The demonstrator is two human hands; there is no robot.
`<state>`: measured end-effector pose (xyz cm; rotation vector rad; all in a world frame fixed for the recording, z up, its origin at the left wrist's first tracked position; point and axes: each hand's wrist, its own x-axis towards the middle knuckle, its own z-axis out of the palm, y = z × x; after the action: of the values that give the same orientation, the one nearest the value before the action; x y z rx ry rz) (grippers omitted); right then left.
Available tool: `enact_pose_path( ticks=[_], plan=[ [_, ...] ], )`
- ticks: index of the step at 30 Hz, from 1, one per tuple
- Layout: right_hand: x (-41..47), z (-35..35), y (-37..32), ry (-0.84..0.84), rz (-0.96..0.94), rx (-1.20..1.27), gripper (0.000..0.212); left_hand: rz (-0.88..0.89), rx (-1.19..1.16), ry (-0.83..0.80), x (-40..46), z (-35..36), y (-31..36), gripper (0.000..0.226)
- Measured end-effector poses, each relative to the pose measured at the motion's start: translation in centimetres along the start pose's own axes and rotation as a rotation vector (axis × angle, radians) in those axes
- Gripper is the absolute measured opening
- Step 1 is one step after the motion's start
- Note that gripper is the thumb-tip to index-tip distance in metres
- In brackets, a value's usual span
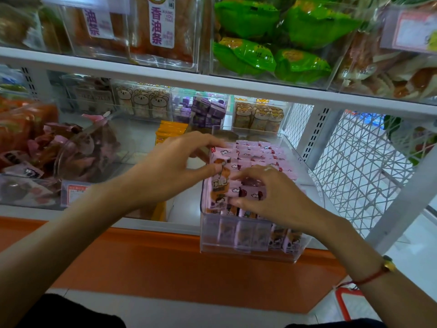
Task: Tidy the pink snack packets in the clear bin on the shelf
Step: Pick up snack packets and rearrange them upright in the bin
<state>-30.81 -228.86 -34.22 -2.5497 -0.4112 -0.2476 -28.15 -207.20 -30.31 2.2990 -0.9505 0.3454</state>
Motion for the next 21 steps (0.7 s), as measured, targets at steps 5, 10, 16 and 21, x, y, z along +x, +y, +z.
enact_pose_path(
  ticks=[5, 10, 16, 21],
  plan=[
    [0.0, 0.1, 0.4, -0.014, -0.026, -0.211, 0.038, 0.048, 0.175, -0.019, 0.0, 1.2, -0.8, 0.039],
    [0.1, 0.4, 0.5, 0.001, -0.058, -0.228, 0.036, -0.021, 0.382, -0.055, 0.0, 3.7, -1.7, 0.046],
    [0.2, 1.1, 0.0, 0.134, -0.098, -0.193, 0.040, -0.121, 0.145, 0.104, -0.8, 4.9, -1.7, 0.085],
    [1.1, 2.5, -1.0, 0.130, -0.129, -0.198, 0.034, -0.299, -0.118, 0.110, -1.3, 4.7, -2.1, 0.055]
  ],
)
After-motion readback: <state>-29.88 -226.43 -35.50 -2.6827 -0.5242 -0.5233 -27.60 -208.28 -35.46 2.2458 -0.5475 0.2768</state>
